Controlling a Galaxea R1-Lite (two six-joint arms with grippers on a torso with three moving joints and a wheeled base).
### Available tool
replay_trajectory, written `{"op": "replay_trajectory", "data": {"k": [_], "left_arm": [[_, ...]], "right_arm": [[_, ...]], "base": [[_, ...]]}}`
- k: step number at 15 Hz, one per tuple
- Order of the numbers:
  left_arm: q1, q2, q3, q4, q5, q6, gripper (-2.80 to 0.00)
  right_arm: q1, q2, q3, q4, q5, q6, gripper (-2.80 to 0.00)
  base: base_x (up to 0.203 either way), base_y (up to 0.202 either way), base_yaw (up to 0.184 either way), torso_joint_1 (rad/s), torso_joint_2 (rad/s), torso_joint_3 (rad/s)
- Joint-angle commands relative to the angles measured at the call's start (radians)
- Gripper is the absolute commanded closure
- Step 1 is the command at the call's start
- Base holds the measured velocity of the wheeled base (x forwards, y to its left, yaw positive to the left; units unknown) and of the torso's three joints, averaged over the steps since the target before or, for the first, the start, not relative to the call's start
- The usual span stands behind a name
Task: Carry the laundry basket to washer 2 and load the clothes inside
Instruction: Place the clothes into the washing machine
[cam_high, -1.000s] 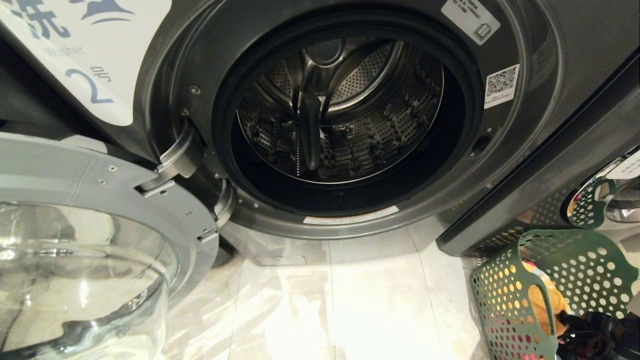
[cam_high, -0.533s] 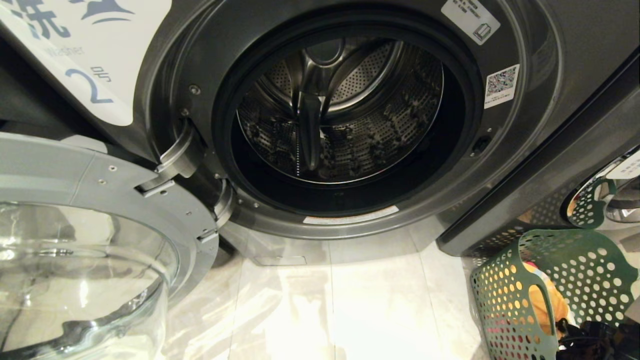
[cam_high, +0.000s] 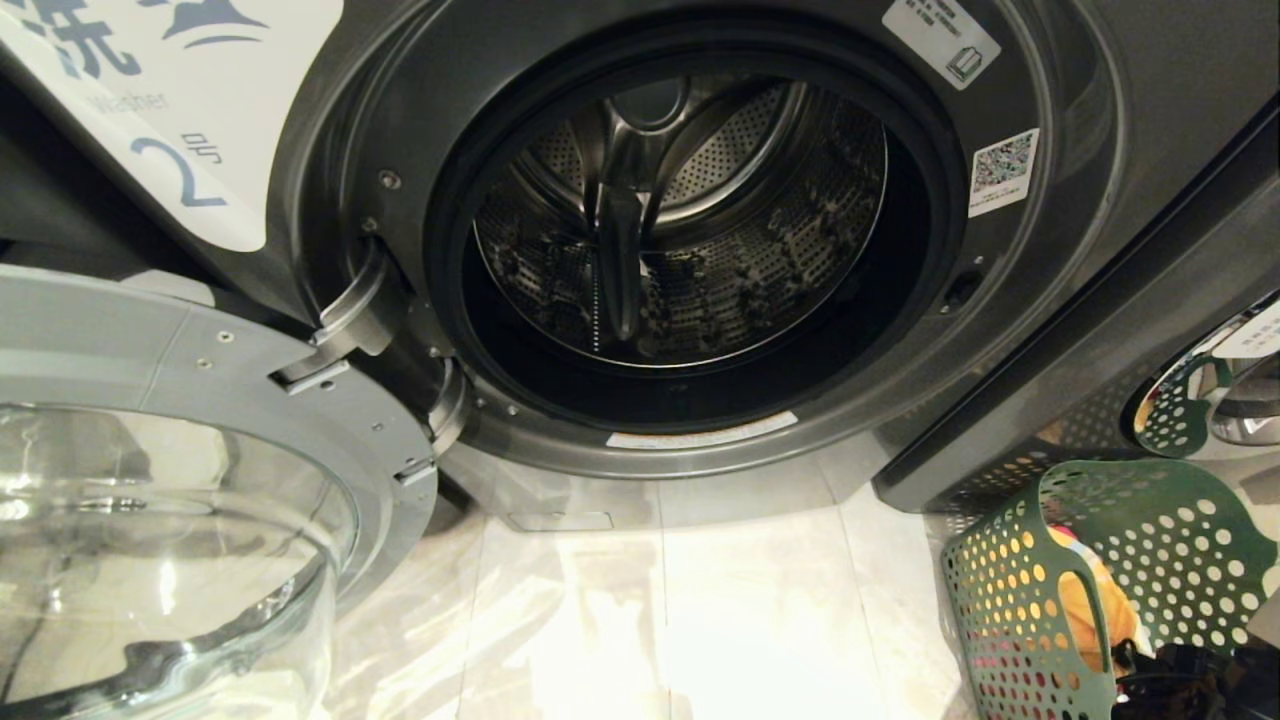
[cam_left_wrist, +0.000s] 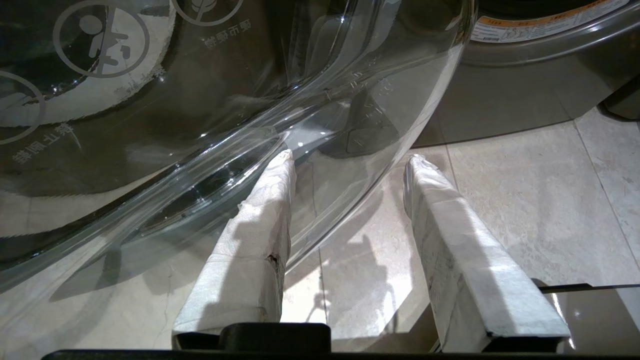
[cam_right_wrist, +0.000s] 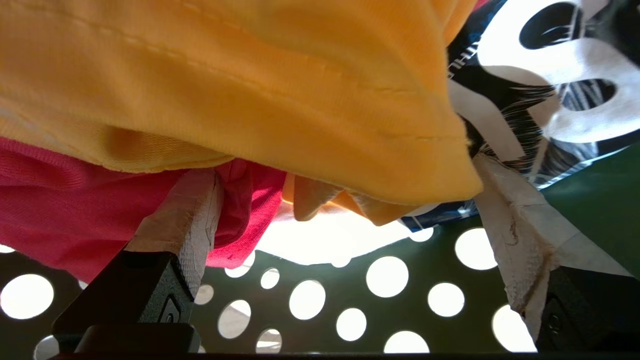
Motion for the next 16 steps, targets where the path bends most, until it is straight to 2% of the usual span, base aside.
{"op": "replay_trajectory", "data": {"k": [1, 2, 9, 16], "left_arm": [[0.0, 0.0, 0.0, 0.0, 0.0, 0.0, 0.0], [0.0, 0.0, 0.0, 0.0, 0.0, 0.0, 0.0], [0.0, 0.0, 0.0, 0.0, 0.0, 0.0, 0.0], [0.0, 0.0, 0.0, 0.0, 0.0, 0.0, 0.0]], "right_arm": [[0.003, 0.001, 0.007, -0.003, 0.002, -0.001, -2.8], [0.003, 0.001, 0.009, 0.0, 0.002, -0.001, 0.0], [0.01, 0.001, 0.013, 0.009, 0.002, 0.002, 0.0], [0.007, -0.034, 0.077, 0.009, 0.0, 0.008, 0.0]], "base": [[0.0, 0.0, 0.0, 0.0, 0.0, 0.0], [0.0, 0.0, 0.0, 0.0, 0.0, 0.0], [0.0, 0.0, 0.0, 0.0, 0.0, 0.0], [0.0, 0.0, 0.0, 0.0, 0.0, 0.0]]}}
